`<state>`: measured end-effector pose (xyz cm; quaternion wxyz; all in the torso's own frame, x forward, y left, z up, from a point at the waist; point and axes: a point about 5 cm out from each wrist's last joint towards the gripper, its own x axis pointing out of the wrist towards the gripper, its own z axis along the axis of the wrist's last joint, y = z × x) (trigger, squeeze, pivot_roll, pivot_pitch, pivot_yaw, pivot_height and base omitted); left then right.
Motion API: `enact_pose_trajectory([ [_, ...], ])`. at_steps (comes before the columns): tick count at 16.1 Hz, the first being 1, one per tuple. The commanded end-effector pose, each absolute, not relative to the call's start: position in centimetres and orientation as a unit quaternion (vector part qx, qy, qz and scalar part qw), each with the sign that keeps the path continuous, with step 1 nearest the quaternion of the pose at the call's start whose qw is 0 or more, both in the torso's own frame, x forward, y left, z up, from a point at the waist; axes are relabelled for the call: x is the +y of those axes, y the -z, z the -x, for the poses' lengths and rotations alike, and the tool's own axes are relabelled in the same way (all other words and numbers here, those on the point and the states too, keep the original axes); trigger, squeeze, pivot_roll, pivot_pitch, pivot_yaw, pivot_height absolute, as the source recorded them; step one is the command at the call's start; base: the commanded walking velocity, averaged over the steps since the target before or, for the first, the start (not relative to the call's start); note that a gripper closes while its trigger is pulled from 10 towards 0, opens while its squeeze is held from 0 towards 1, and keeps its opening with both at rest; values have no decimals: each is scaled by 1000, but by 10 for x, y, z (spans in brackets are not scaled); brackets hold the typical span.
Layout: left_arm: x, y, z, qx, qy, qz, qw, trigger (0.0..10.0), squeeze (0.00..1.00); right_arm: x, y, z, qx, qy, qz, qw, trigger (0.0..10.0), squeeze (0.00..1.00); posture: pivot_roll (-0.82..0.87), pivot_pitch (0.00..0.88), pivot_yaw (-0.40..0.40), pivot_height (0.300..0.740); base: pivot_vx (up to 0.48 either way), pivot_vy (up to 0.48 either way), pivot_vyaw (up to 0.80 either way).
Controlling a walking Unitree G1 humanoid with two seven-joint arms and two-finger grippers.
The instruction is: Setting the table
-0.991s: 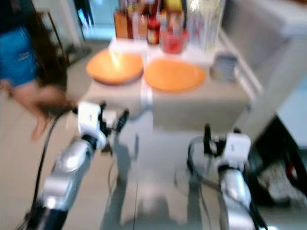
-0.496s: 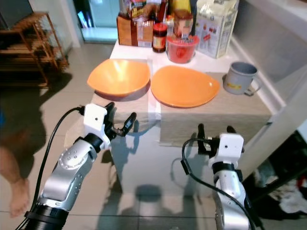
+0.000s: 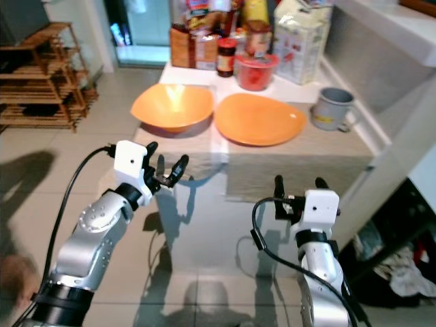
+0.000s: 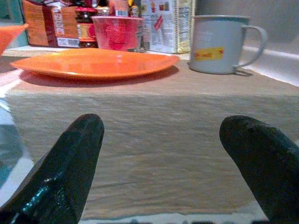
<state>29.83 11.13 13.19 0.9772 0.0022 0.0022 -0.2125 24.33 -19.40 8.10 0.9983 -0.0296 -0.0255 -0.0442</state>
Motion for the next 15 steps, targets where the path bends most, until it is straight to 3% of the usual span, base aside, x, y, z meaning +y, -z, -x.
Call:
enact_pose_trajectory([
  [1, 108, -136, -299, -6, 214, 1, 977, 10000, 0, -195, -88, -245, -38, 45, 38, 998, 10000, 0, -19, 0, 10, 740, 0, -465, 0],
  [3, 109, -135, -299, -4, 209, 3, 978, 10000, 0, -195, -89, -244, -39, 43, 38, 998, 10000, 0, -21, 0, 10, 740, 0, -437, 0],
  [10, 126, -122, -304, 18, 134, -25, 991, 10000, 0, -192, -90, -239, -36, 25, 47, 998, 10000, 0, -34, 11, 1, 740, 355, -316, 0],
  [13, 126, -120, -301, 21, 135, -15, 991, 10000, 0, -189, -89, -236, -30, 17, 48, 998, 10000, 0, -32, 25, -5, 740, 0, 0, 0],
  [15, 123, -121, -299, 19, 143, -13, 989, 10000, 0, -189, -89, -236, -29, 15, 49, 998, 10000, 0, -30, 25, -7, 740, 427, 124, 0],
])
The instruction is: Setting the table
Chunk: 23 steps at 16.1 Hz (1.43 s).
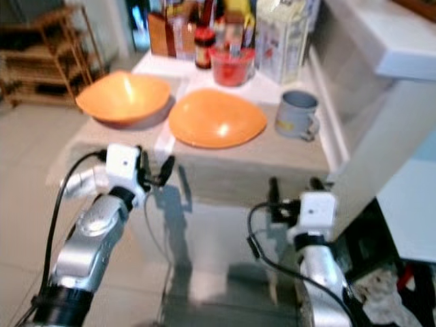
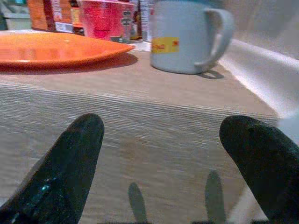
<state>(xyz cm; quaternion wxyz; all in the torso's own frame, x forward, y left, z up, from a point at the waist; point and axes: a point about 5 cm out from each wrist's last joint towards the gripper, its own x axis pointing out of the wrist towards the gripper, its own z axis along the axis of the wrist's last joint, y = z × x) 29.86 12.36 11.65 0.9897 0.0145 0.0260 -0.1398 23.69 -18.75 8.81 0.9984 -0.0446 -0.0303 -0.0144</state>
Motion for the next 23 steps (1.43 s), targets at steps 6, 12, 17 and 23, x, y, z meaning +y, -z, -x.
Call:
enact_pose_trajectory([
  [6, 108, -131, -294, -13, 190, -29, 981, 10000, 0, -187, -92, -238, -37, 12, 54, 998, 10000, 0, -25, 26, -7, 740, 480, 0, 0],
  [12, 96, -162, -281, -47, 265, -19, 963, 10000, 0, -184, -113, -222, -79, 8, 68, 995, 10000, 0, -25, 33, -8, 740, 0, 0, 0],
  [17, 94, -178, -298, 8, 242, 88, 966, 10000, 0, -180, -112, -226, -75, 9, 67, 995, 10000, 0, -21, 23, 2, 740, 0, 0, 0],
  [23, 104, -153, -313, 144, 184, 146, 961, 10000, 0, -178, -109, -227, -69, 6, 64, 995, 10000, 0, -23, 13, 6, 740, 0, 0, 0],
])
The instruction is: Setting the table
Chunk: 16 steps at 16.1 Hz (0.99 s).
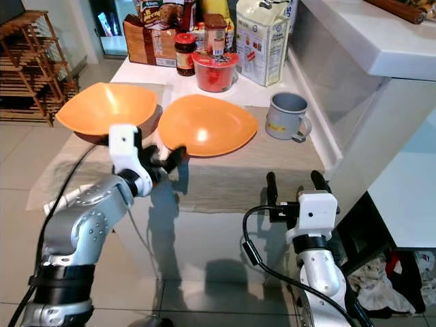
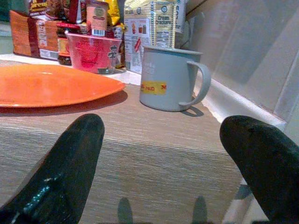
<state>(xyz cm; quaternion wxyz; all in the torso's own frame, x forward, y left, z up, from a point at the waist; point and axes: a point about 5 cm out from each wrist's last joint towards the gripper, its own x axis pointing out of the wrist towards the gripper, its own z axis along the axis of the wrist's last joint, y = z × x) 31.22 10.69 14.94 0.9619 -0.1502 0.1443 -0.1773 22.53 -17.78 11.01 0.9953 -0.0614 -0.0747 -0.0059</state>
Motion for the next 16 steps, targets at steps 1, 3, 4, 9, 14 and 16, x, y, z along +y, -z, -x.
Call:
enact_pose_trajectory([
  [1, 106, -144, -317, 177, 165, 170, 955, 10000, 0, -178, -109, -226, -68, 5, 64, 996, 10000, 0, -30, 9, 7, 740, 0, 0, 0],
  [3, 108, -138, -322, 212, 144, 226, 940, 10000, 0, -178, -108, -226, -68, 5, 64, 996, 10000, 0, -35, 9, 10, 740, 0, 0, 0],
  [4, 108, -138, -324, 215, 139, 239, 937, 10000, 0, -178, -108, -225, -67, 5, 64, 996, 10000, 0, -35, 9, 10, 740, 0, 0, 0],
  [9, 99, -143, -334, 207, 142, 275, 928, 10000, 0, -180, -108, -222, -65, 6, 67, 996, 10000, 0, -59, 9, 6, 740, 0, 0, 0],
  [14, 93, -137, -340, 199, 147, 308, 919, 10000, 0, -180, -108, -221, -62, 7, 67, 996, 10000, 0, -66, 14, 5, 740, 0, 0, 0],
  [16, 88, -133, -342, 190, 161, 300, 921, 10000, 0, -178, -109, -221, -66, -2, 63, 996, 10000, 0, -69, 17, 1, 740, 0, 0, 0],
])
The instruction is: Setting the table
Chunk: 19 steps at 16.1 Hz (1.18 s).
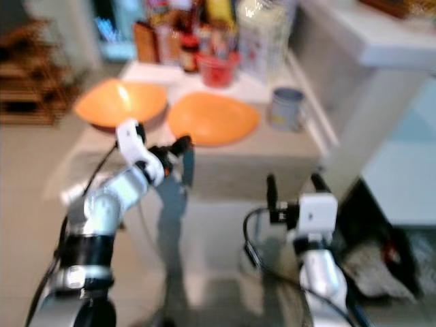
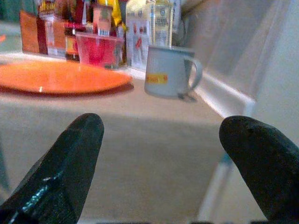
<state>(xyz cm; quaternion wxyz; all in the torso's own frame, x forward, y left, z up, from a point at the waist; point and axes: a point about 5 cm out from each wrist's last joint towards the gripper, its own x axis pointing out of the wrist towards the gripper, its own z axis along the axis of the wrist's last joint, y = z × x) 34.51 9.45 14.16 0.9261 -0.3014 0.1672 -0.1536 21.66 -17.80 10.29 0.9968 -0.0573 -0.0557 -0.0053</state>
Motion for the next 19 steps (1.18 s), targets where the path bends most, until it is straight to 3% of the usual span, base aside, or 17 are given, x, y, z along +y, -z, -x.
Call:
enact_pose_trajectory([
  [1, 88, -132, -345, 185, 162, 280, 928, 10000, 0, -177, -110, -221, -66, -4, 63, 996, 10000, 0, -70, 18, 2, 740, 0, 0, 0],
  [4, 90, -145, -346, 126, 189, 193, 954, 10000, 0, -179, -109, -219, -63, -2, 64, 996, 10000, 0, -70, 20, 8, 740, 0, 0, 0],
  [5, 89, -166, -321, -30, 260, -46, 964, 10000, 0, -178, -111, -218, -69, 1, 64, 996, 10000, 0, -65, 27, 14, 740, 0, 0, 0],
  [7, 104, -164, -295, -70, 278, -113, 951, 10000, 0, -179, -115, -216, -77, 6, 66, 995, 10000, 0, -52, 33, 21, 740, 0, 0, 0],
  [10, 155, -141, -263, -49, 195, -106, 974, 10000, 0, -183, -109, -209, -68, 18, 62, 996, 10000, 0, -28, 29, 29, 740, 0, 0, 0],
  [13, 175, -112, -232, 10, 127, -46, 991, 10000, 0, -192, -102, -193, -47, 43, 60, 996, 10000, 0, -35, 18, 22, 740, 0, 0, 0],
  [14, 176, -107, -228, 25, 102, -19, 994, 10000, 0, -195, -98, -187, -35, 48, 61, 996, 10000, 0, -36, 20, 12, 740, 0, 0, 0],
  [19, 139, -146, -251, -58, 157, -33, 985, 10000, 0, -191, -106, -201, -67, 16, 85, 994, 10000, 0, -44, 6, 9, 740, 235, 0, 0],
])
